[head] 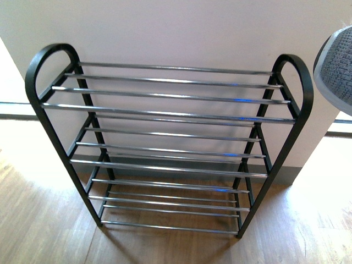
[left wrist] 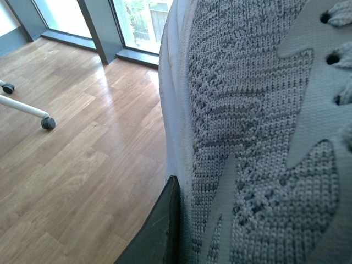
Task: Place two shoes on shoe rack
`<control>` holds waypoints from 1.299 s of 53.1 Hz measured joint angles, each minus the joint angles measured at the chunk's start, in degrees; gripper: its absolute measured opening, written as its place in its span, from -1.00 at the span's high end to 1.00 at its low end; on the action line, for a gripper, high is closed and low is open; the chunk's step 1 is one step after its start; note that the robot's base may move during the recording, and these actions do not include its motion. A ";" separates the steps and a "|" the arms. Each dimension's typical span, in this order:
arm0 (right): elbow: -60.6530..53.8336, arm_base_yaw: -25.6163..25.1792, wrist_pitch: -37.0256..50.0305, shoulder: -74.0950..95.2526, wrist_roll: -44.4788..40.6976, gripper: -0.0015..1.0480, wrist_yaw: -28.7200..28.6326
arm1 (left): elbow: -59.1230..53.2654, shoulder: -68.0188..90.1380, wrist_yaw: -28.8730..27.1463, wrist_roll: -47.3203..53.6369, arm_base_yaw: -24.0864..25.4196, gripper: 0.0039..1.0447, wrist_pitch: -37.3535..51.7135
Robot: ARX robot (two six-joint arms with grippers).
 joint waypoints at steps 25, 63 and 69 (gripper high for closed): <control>0.02 0.00 0.00 0.00 0.00 0.97 -0.02 | 0.00 0.00 -0.02 -0.04 0.00 0.77 0.00; 1.31 -2.10 -1.97 1.57 3.54 0.97 -11.54 | 0.00 -0.02 0.00 -0.02 0.02 0.77 0.00; 3.41 -1.95 -6.32 4.85 6.38 0.97 -22.99 | 0.00 -0.02 -0.04 -0.04 0.02 0.77 0.00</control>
